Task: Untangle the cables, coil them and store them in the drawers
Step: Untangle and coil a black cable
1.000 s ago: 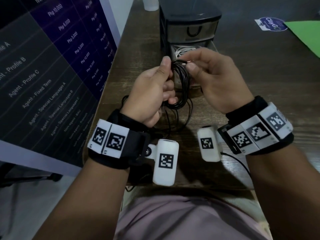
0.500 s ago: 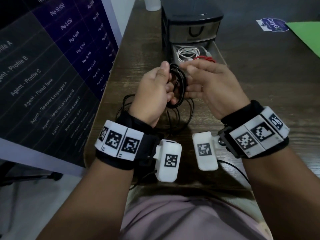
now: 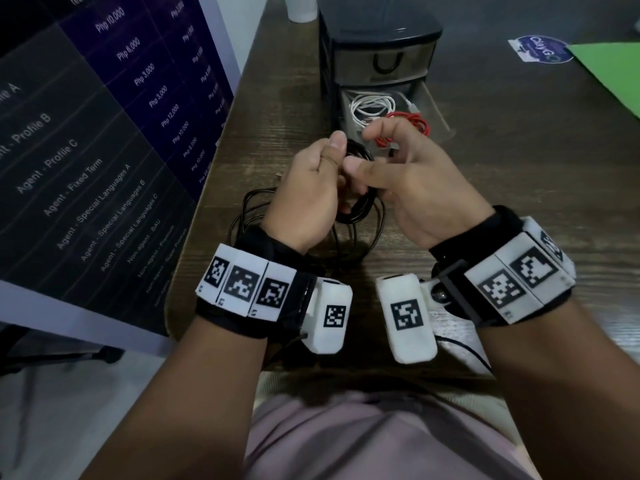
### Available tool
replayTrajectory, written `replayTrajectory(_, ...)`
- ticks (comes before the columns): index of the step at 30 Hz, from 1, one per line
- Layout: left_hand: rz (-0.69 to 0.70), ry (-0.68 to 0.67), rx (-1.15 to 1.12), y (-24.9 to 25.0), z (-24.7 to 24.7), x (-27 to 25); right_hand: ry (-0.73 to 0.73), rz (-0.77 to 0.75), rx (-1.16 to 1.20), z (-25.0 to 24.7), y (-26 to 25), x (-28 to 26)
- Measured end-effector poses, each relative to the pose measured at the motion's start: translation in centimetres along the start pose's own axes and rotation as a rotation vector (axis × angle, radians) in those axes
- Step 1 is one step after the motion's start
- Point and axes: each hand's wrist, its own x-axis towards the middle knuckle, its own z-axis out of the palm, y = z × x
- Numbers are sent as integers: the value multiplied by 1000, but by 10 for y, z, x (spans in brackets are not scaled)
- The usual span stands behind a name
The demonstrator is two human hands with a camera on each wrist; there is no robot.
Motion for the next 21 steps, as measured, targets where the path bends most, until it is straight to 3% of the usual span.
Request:
replayTrajectory(4, 36, 16, 12, 1, 0, 0, -32, -23, -24, 0, -3, 0)
replayTrajectory(10, 40, 88, -34, 1, 1, 0, 158, -208, -561, -3, 4, 2)
replayTrajectory(13, 68, 108, 49, -4, 3, -2, 216, -228, -723, -7, 6, 0)
replayTrajectory(21, 162, 164, 259, -5, 1, -5, -26, -158, -721, -10, -5, -3)
